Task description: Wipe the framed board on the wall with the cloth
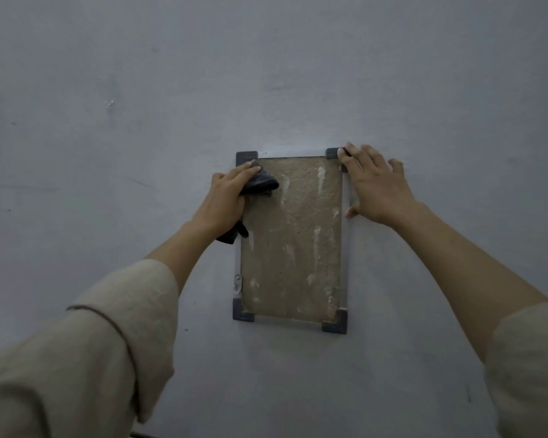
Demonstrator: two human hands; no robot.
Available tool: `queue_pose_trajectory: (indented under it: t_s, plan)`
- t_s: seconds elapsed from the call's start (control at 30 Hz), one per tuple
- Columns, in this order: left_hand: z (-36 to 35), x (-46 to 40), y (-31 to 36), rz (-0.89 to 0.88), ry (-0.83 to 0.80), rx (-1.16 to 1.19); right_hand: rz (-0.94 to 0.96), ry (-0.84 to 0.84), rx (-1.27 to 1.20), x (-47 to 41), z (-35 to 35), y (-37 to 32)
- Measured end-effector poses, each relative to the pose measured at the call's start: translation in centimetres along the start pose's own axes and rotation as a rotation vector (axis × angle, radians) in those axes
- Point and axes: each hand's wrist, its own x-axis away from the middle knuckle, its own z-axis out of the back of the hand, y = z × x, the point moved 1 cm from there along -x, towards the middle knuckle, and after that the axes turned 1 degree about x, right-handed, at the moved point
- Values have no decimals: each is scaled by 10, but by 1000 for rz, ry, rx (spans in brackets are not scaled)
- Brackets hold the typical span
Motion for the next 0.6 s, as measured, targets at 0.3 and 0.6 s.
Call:
queue_pose_trajectory:
  t_s: [0.3,0.6]
  plan:
    - [2,7,-3,-92,-80,-44,5,0,-1,1,3,0]
    - [-6,7,11,93,-12,14,4,-3,-18,1,1,1]
